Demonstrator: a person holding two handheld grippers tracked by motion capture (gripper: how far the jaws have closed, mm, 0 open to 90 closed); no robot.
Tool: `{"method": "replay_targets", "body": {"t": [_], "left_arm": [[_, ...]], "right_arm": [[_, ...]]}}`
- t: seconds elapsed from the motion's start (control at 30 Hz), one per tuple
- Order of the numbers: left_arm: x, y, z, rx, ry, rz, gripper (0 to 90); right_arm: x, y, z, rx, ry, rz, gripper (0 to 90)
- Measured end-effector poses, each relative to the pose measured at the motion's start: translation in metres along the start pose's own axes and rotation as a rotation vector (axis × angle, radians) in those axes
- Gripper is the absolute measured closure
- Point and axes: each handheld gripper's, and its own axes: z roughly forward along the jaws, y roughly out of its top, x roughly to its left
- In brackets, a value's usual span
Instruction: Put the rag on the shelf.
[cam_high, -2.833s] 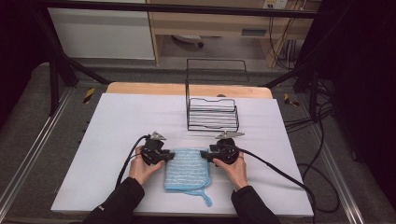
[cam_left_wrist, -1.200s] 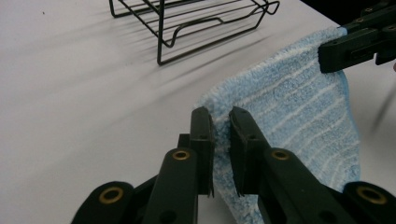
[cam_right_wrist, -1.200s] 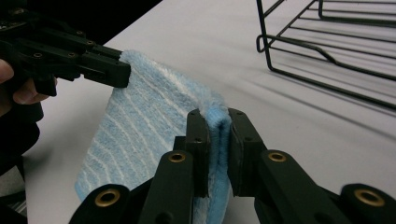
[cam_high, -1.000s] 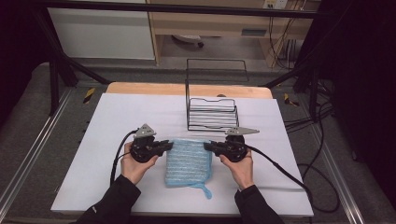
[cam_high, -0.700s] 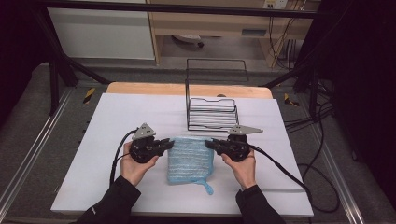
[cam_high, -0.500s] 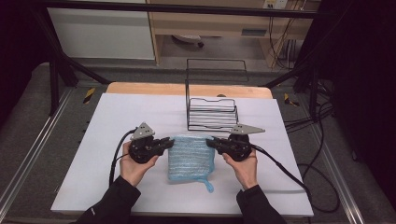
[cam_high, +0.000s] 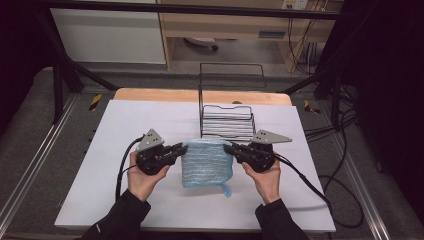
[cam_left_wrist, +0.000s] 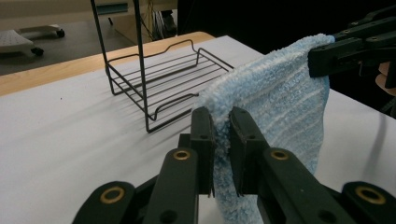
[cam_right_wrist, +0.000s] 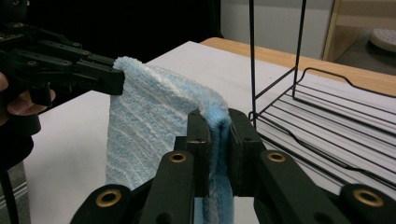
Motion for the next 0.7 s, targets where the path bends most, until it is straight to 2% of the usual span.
{"method": "replay_targets", "body": {"t": [0.27, 0.4, 0.53, 0.7], "left_arm": [[-0.006, 0.01, -0.001, -0.046, 0.002, 0.015, 80.5], [-0.009, 0.017, -0.001, -0.076, -0.002, 0.028, 80.5], [-0.011, 0.024, 0.001, -0.103, -0.003, 0.025, 80.5], [-0.013, 0.033, 0.004, -0.135, -0.01, 0.029, 80.6]], "right_arm": [[0.005, 0.008, -0.01, -0.035, -0.023, -0.022, 81.3], [0.008, 0.015, -0.02, -0.066, -0.052, -0.048, 81.4], [0.011, 0.021, -0.027, -0.093, -0.076, -0.07, 81.4], [0.011, 0.027, -0.033, -0.121, -0.097, -0.079, 81.4]]}}
